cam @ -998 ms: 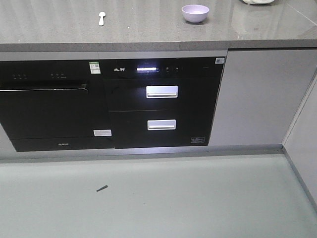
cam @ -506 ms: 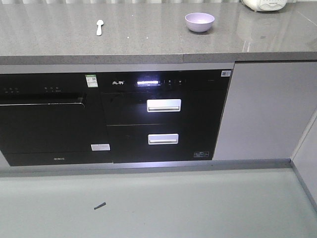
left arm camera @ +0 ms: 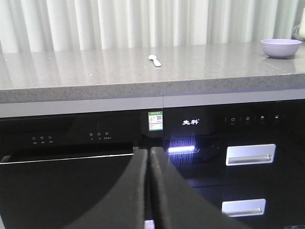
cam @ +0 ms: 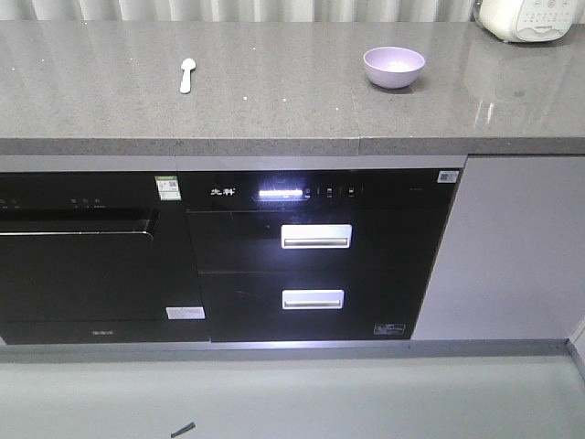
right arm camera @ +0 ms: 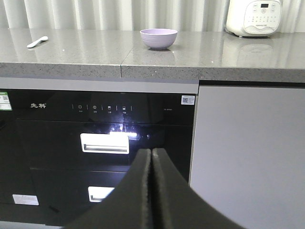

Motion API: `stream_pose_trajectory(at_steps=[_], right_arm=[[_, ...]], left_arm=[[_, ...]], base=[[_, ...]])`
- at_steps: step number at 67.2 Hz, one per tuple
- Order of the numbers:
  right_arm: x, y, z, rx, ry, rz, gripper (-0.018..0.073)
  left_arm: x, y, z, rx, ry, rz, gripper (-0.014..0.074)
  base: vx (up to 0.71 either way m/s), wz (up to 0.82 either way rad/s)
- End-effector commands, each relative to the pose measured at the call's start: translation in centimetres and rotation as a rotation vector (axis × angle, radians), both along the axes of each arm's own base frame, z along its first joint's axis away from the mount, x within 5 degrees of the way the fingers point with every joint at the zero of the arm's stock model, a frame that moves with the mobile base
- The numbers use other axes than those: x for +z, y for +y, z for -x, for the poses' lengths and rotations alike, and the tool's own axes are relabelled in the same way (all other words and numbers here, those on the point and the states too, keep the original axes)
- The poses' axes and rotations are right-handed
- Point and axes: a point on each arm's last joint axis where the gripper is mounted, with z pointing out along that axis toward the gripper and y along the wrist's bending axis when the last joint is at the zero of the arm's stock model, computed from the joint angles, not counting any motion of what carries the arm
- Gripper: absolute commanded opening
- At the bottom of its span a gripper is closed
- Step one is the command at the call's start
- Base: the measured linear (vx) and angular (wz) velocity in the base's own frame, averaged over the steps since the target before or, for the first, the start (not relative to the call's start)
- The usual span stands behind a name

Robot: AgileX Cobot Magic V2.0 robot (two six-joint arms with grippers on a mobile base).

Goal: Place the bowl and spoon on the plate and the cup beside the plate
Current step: 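Drive closer and stop facing the pale green spoon and lilac bowl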

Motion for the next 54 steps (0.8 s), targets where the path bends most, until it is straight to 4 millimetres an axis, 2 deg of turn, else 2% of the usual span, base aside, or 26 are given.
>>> stream_pose_trajectory(at_steps=[1, 54], right_arm=[[0.33, 0.00, -0.05, 0.001, -0.067, -0.002, -0.0011], [0.33, 0.00, -0.05, 0.001, -0.067, -0.002, -0.0011]], left_arm=[[1.44, -0.02, 0.18, -0.004, -0.109, 0.022, -0.0006], [1.44, -0.02, 0.18, -0.004, -0.109, 0.022, -0.0006]], base=[[0.24, 0.02], [0.24, -0.01]])
